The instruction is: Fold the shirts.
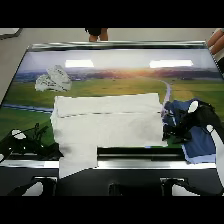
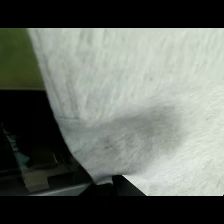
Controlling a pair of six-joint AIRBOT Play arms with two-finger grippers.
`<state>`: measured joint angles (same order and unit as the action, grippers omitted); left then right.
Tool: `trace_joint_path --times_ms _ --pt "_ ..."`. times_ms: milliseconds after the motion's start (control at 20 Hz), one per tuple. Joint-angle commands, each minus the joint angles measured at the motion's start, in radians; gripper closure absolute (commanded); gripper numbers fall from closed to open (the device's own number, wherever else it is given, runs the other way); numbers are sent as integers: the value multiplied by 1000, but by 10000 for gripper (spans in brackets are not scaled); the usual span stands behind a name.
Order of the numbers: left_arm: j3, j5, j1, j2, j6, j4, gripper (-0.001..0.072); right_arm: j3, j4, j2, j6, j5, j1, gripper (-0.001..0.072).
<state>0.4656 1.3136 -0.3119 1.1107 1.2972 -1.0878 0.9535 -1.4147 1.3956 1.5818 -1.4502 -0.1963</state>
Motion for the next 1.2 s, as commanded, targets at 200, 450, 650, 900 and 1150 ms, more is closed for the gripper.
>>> trace_joint_path --times_ms 200,450,650,900,1150 --pt "-1 -5 -1 -3 -16 7 671 -65 66 0 26 167 0 159" --pt "-1 -7 -1 -4 -35 8 671 -86 69 1 55 171 0 170" --pt "-1 -6 -1 -4 -35 8 671 -108 74 8 56 148 0 420" --pt "108 13 -1 -53 -53 8 675 -61 77 -31 11 140 0 656" --pt "381 -29 7 -117 16 52 678 143 145 -49 12 193 0 661"
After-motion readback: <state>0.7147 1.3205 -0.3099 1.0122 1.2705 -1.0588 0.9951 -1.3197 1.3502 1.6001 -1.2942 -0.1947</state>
